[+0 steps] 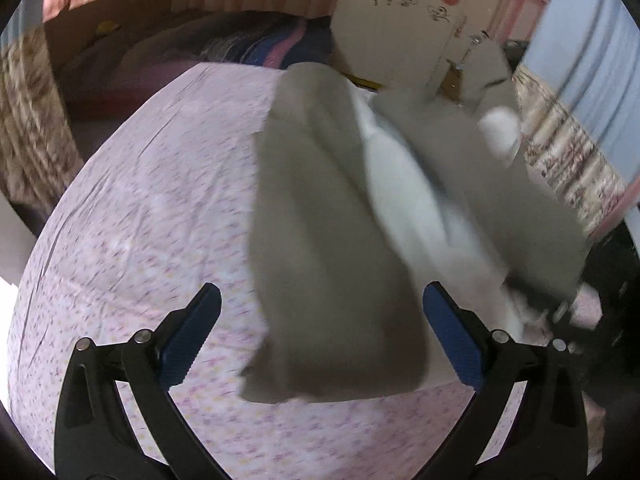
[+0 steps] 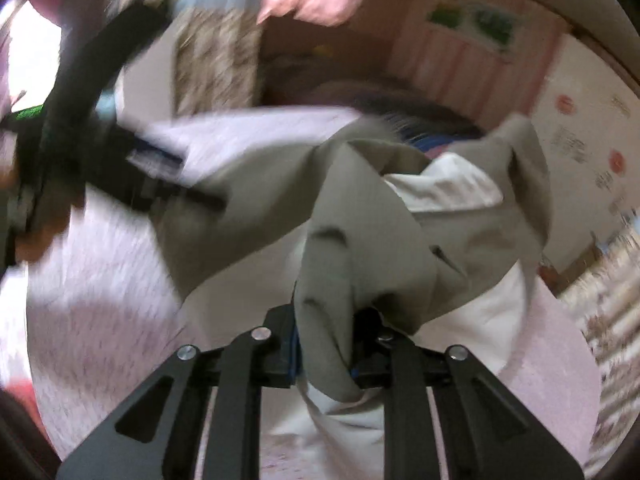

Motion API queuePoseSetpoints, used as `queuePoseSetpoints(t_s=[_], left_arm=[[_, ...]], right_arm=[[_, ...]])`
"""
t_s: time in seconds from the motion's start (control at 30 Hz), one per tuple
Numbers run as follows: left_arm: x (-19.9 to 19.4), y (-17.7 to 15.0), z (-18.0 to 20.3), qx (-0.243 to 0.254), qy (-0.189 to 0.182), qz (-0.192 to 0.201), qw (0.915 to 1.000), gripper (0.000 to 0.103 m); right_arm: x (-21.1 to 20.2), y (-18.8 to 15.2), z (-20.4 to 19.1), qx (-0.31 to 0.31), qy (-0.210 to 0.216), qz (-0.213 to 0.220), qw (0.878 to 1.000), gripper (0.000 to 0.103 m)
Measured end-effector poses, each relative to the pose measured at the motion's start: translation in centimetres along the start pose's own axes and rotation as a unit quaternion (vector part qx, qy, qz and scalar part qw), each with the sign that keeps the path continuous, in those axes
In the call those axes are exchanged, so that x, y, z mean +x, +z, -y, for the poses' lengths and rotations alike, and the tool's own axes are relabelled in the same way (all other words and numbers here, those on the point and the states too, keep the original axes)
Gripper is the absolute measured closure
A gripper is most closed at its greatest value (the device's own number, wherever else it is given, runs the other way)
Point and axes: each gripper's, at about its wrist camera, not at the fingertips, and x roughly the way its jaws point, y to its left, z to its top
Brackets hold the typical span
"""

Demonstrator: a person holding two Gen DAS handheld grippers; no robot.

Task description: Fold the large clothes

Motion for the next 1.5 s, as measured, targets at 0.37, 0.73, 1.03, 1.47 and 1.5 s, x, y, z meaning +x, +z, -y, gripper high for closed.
queuePoseSetpoints(t_s=[0.37, 0.73, 1.03, 1.47, 1.5], left_arm=[[0.7, -0.1, -1.4, 0.023, 0.008, -0.017, 0.9996, 0.003], [-0.1, 0.3, 0.3, 0.053, 0.027, -0.015, 0.9981, 0.003], [-1.2, 1.1, 1.0, 0.053, 0.015, -0.006, 0.9985, 0.003], [-2.0, 3.9, 7.2, 0.084, -0.046, 0.001, 0.9954, 0.003], [-2.0, 4.4, 7.7, 0.085, -0.05, 0.002, 0.9951, 0.003]], right_arm=[[2.3, -2.9, -1.7, -0.032, 0.04, -0.073, 0.996, 0.08], [-5.6, -1.6, -3.7, -0.032, 0.036, -0.024, 0.999, 0.035], [-11.9, -1.9, 3.7, 0.031, -0.028, 0.017, 0.999, 0.033], [-7.5, -7.7, 15.5, 0.351, -0.077, 0.033, 0.933, 0.025], [-7.0, -7.9, 15.7, 0.36, -0.073, 0.036, 0.93, 0.025]])
